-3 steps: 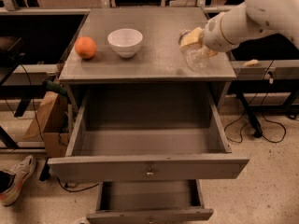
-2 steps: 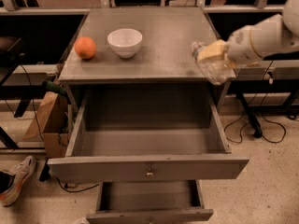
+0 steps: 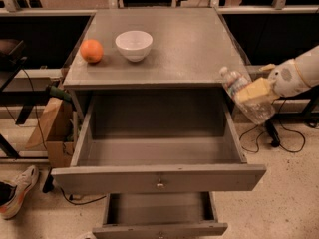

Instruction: Place water bottle into top drawer

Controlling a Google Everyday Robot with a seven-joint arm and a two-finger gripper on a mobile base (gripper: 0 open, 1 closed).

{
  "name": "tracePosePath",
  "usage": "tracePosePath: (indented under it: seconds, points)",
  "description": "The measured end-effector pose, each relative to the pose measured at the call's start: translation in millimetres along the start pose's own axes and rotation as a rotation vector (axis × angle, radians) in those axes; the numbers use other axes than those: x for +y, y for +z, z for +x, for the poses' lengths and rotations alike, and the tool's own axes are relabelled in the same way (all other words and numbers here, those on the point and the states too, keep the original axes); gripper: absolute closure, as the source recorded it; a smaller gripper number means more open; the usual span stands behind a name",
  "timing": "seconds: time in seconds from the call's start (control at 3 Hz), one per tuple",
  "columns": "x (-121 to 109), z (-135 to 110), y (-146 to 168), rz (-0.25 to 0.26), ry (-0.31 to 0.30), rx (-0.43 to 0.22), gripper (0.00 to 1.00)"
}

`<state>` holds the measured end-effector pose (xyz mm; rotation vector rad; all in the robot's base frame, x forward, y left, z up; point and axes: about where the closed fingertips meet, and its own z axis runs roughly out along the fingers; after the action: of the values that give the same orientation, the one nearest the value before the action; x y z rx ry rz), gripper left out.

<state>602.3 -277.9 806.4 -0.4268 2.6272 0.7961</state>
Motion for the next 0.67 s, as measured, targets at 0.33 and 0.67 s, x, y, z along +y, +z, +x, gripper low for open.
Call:
tracePosePath:
  seconds: [0.33, 0.67]
  points:
    - [4.0, 14.3, 3.0, -0.020, -0.082, 0.060, 1.00]
    - [4.0, 14.3, 3.2, -0.020, -0.082, 0.060, 1.00]
